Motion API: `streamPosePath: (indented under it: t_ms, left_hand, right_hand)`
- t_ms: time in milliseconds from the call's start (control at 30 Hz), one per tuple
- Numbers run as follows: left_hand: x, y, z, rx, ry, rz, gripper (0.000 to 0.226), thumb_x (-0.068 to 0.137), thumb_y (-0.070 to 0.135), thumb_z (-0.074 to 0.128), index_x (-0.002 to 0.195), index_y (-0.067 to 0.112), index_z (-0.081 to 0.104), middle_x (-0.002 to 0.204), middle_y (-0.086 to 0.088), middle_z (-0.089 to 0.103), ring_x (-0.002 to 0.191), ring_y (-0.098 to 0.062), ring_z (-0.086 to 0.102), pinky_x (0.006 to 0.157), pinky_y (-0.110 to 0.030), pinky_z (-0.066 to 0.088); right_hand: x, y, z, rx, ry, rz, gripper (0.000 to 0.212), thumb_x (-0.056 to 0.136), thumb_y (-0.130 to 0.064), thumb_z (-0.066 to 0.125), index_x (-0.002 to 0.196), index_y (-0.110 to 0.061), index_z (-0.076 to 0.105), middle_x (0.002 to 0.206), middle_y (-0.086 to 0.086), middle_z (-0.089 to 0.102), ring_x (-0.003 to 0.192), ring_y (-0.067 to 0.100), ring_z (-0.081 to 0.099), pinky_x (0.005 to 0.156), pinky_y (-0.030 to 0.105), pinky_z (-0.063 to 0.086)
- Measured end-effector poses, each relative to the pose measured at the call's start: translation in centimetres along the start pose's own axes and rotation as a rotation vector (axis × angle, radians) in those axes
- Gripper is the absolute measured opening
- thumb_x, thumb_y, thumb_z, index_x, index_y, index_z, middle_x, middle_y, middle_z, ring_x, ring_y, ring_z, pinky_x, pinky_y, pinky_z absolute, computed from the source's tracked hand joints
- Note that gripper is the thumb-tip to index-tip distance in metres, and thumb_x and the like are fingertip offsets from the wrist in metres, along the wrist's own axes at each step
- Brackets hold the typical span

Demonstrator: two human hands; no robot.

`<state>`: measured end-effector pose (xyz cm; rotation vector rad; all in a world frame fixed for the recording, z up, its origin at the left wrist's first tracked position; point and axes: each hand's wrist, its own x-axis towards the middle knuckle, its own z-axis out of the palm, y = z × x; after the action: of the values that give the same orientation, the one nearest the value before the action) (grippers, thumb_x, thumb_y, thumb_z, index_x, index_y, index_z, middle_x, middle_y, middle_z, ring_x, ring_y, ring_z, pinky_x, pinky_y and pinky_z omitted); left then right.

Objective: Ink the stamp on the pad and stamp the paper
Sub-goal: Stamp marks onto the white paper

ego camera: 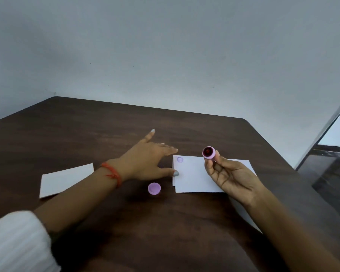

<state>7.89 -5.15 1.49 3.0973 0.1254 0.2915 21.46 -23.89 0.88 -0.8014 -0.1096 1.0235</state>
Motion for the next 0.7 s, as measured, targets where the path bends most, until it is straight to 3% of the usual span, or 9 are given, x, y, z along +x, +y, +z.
streamPosePath:
  t_ms: [100,233,400,500,700]
  left_hand:
    - [2.1,0.3,0.7,0.042,-0.076,-0.02,0.079,0.08,0.065,0.042,0.143,0.021,0.023,0.15,0.002,0.031,0.14,-0.012,0.023,0.112,-0.039,-0.018]
    - [2.3,-0.2,2.3,0.037,-0.12,-0.042,0.085,0.075,0.072,0.039,0.142,0.022,0.024,0.149,0.001,0.034,0.14,-0.014,0.021,0.112,-0.041,-0.019]
    - [1.6,-0.8,3.2,0.051,-0.09,-0.07,0.089,0.073,0.077,0.032,0.143,0.023,0.021,0.147,-0.007,0.038,0.139,-0.015,0.025,0.107,-0.036,-0.022]
    - [1.4,-0.7,3.2,0.046,-0.024,-0.044,0.088,0.073,0.076,0.034,0.144,0.029,0.011,0.15,-0.001,0.032,0.139,-0.017,0.026,0.108,-0.038,-0.022]
    - [1.2,-0.3,2.7,0.043,-0.017,0.048,0.071,0.077,0.072,0.033,0.137,0.034,0.033,0.144,0.012,0.041,0.139,-0.014,0.026,0.111,-0.046,-0.02]
  right_hand:
    - [0.1,0.0,0.1,-0.026,0.001,-0.005,0.016,0.064,0.001,0.063,0.077,0.004,0.071,0.083,0.015,0.075,0.073,0.019,0.072,0.058,0.025,0.058]
    - [0.2,0.1,-0.1,-0.025,0.019,-0.006,0.02,0.064,0.001,0.062,0.084,0.004,0.068,0.082,0.016,0.074,0.071,0.02,0.072,0.057,0.025,0.058]
    - [0.5,0.7,0.0,-0.084,0.049,0.008,0.026,0.064,0.0,0.063,0.089,0.004,0.067,0.084,0.014,0.074,0.073,0.018,0.072,0.059,0.025,0.058]
    - [0.5,0.7,0.0,-0.099,0.075,-0.002,0.028,0.064,-0.001,0.062,0.091,0.003,0.065,0.083,0.014,0.075,0.073,0.018,0.072,0.059,0.025,0.059]
    - [0.6,0.6,-0.4,-0.107,0.111,-0.017,0.02,0.064,-0.002,0.061,0.082,0.002,0.069,0.083,0.013,0.075,0.072,0.017,0.072,0.059,0.024,0.058]
